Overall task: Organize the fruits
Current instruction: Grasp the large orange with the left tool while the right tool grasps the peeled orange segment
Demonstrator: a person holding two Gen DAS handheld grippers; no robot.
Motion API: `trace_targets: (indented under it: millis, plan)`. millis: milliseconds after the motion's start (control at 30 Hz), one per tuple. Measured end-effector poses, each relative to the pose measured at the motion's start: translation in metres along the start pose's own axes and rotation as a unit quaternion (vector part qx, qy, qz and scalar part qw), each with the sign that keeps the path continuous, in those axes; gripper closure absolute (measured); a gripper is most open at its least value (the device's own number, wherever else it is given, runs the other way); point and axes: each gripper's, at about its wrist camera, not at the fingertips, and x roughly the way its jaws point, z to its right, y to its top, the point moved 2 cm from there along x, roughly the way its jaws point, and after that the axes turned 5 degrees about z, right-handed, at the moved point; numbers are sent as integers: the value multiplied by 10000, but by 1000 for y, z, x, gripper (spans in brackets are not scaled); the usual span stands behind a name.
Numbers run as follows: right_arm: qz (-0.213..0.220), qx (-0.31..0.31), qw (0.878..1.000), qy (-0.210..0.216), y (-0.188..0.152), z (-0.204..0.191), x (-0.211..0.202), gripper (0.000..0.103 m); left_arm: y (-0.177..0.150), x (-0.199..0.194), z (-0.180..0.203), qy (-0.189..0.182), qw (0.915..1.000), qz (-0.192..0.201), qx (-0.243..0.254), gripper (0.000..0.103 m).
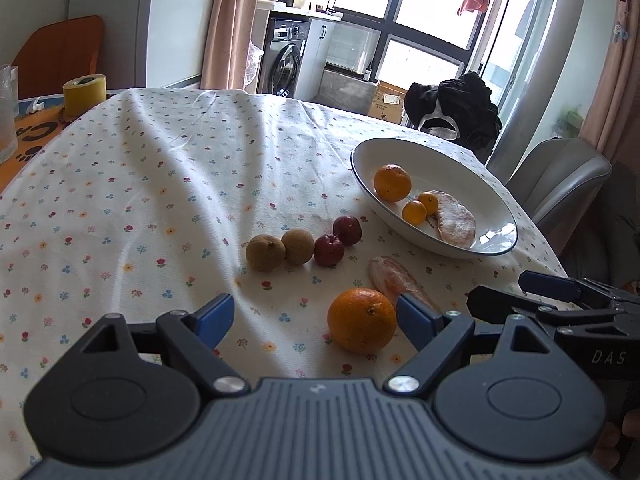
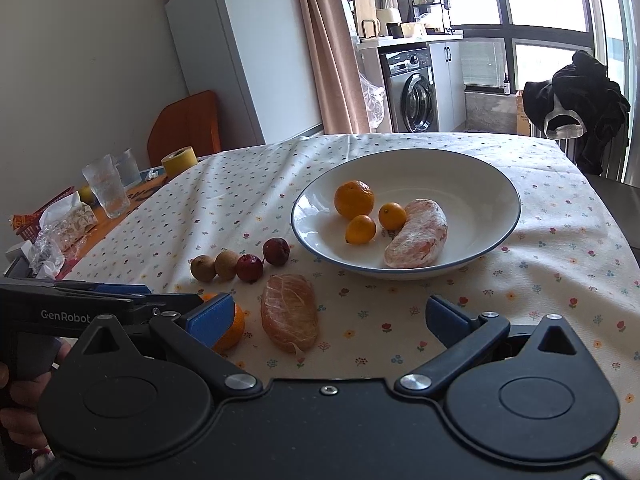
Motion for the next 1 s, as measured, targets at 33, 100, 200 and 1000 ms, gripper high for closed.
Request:
trace_targets:
  millis: [33,100,200,1000]
  plan:
    - [7,-11,10000,-13,0,0,0,0,-1,1,1,-33,10000,-20,4,16]
    - [6,-35,10000,-40,0,0,0,1,-2,3,2,-61,10000,-39,14,17]
    - [-12,-69,10000,-46,-1,0,0,2,-4,6,4,-119,9999,-82,20,17]
    - [-319,-360,9987,195,-6,-15,23,18,-8,18,4,-335,9994,-90,58,62]
